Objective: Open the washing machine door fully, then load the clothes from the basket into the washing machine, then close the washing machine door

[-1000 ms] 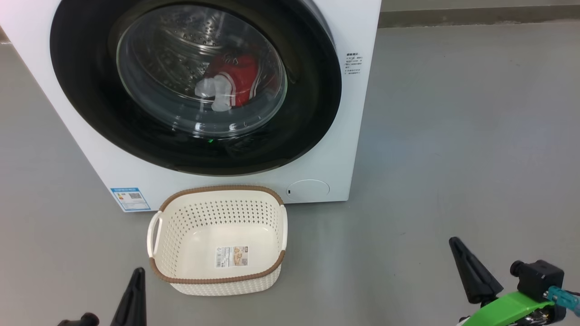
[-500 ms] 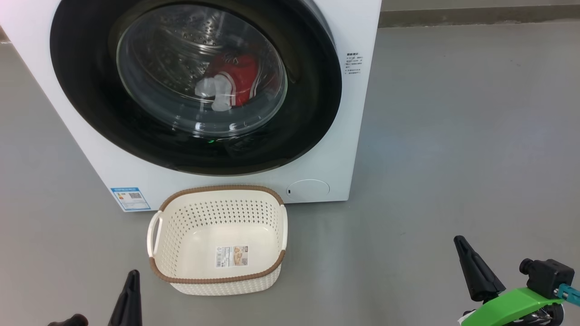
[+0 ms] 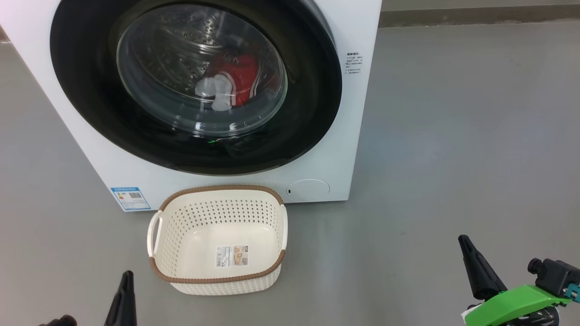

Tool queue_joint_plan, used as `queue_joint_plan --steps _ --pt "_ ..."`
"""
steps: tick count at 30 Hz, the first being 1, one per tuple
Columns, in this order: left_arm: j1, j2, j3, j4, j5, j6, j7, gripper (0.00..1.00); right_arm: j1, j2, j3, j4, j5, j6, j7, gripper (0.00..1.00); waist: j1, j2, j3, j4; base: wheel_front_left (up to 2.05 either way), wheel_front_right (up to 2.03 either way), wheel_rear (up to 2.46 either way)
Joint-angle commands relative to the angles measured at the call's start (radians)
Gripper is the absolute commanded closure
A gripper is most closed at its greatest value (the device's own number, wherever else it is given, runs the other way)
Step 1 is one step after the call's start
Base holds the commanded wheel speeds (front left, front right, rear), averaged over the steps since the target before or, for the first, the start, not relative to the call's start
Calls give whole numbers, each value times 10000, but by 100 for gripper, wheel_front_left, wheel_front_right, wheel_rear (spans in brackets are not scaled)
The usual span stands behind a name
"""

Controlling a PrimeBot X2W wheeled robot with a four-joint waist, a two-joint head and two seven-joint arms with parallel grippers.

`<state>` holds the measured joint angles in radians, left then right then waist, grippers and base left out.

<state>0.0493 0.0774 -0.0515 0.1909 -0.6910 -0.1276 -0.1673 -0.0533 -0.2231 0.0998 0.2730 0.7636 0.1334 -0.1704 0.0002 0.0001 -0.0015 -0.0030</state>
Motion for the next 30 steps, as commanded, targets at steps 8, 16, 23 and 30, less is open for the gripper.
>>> queue_joint_plan --steps 8,16,23,30 --pt "-549 87 289 -126 -927 -9 242 100 -330 47 -241 -253 875 -8 251 100 -2 -1 4 3 0 0 0" --pt "-642 65 400 -64 -1703 -11 467 100 -349 196 -407 -256 1583 -10 483 100 -2 -1 8 5 0 0 0" --pt "-736 41 514 -3 -2483 -13 695 100 -369 347 -577 -259 2295 -12 718 100 -2 -1 12 8 0 0 0" --pt "-819 20 615 52 -3161 -15 896 100 -386 480 -726 -262 2915 -13 924 100 -2 -1 15 10 0 0 0"
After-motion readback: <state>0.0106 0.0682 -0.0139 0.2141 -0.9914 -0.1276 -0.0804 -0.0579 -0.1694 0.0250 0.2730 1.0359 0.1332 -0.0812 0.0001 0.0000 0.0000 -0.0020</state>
